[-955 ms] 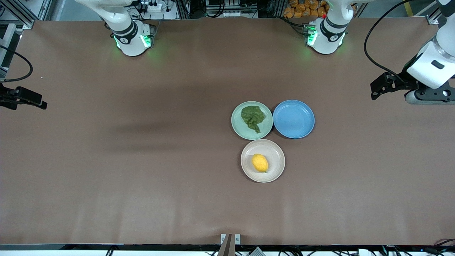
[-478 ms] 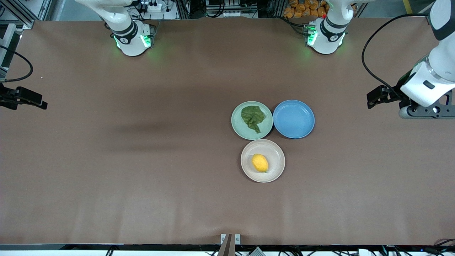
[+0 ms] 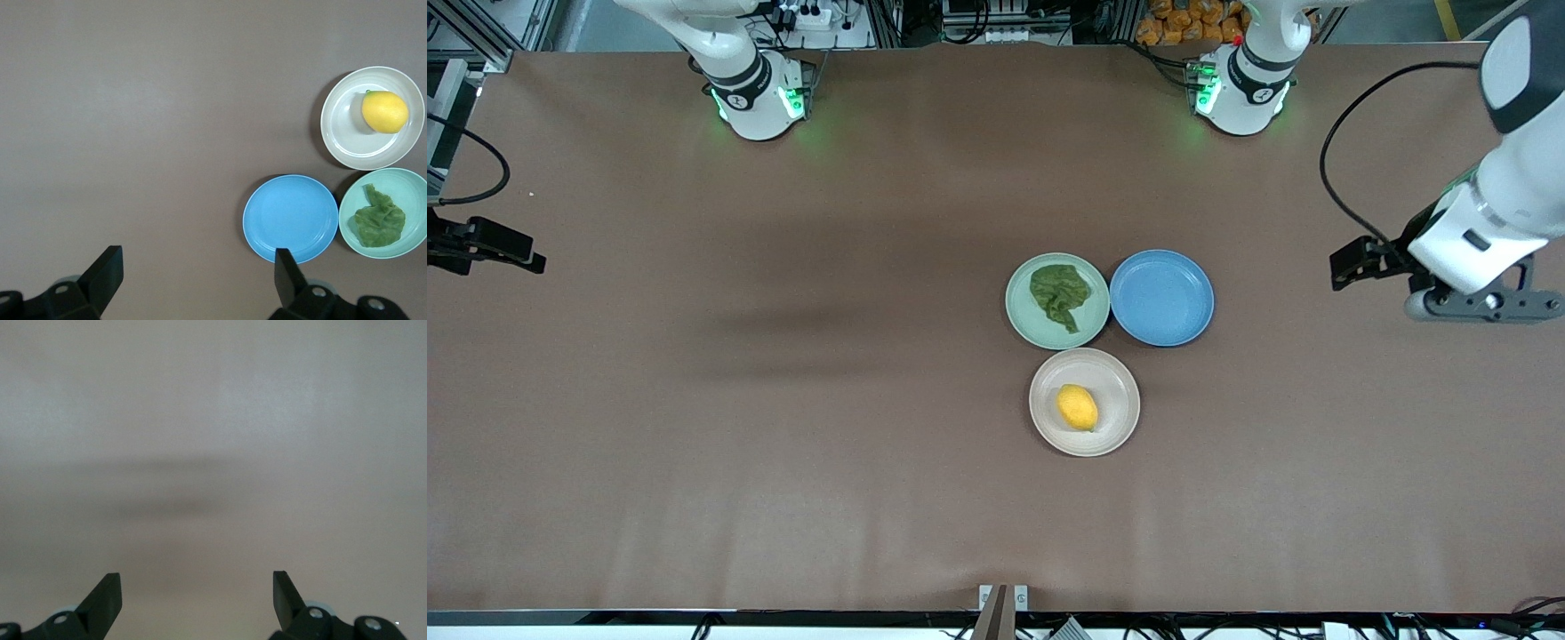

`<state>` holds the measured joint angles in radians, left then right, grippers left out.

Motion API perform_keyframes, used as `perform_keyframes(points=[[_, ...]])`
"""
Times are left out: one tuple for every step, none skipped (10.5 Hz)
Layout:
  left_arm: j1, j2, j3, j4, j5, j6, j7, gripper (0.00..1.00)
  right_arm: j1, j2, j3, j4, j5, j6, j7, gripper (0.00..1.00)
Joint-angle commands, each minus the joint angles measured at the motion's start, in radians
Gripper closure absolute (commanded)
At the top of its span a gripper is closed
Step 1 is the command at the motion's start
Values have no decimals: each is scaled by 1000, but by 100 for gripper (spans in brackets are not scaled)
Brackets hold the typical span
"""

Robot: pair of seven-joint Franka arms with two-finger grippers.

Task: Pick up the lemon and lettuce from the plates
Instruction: 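Move the left gripper over the lemon on the cream plate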

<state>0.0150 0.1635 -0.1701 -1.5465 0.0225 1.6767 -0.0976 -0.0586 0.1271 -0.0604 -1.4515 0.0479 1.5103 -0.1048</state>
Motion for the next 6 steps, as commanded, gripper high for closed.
perform_keyframes(points=[[-6,79,-2,25,-39,56,4,0,-4,-30,7,-30,6,10,1,0],[-16,103,-2,25,-71,72,1,0,-6,-30,7,-30,6,8,1,0],[-38,131,-2,26,-82,110,-28,0,-6,-30,7,-30,6,11,1,0],[-68,157,-2,26,-81,150,-97,0,-4,-30,7,-30,6,11,1,0],[-98,178,0,26,-76,184,-153,0,-6,-30,7,-30,6,11,1,0],[-118,200,0,26,-73,213,-187,0,-4,-30,7,-30,6,11,1,0]])
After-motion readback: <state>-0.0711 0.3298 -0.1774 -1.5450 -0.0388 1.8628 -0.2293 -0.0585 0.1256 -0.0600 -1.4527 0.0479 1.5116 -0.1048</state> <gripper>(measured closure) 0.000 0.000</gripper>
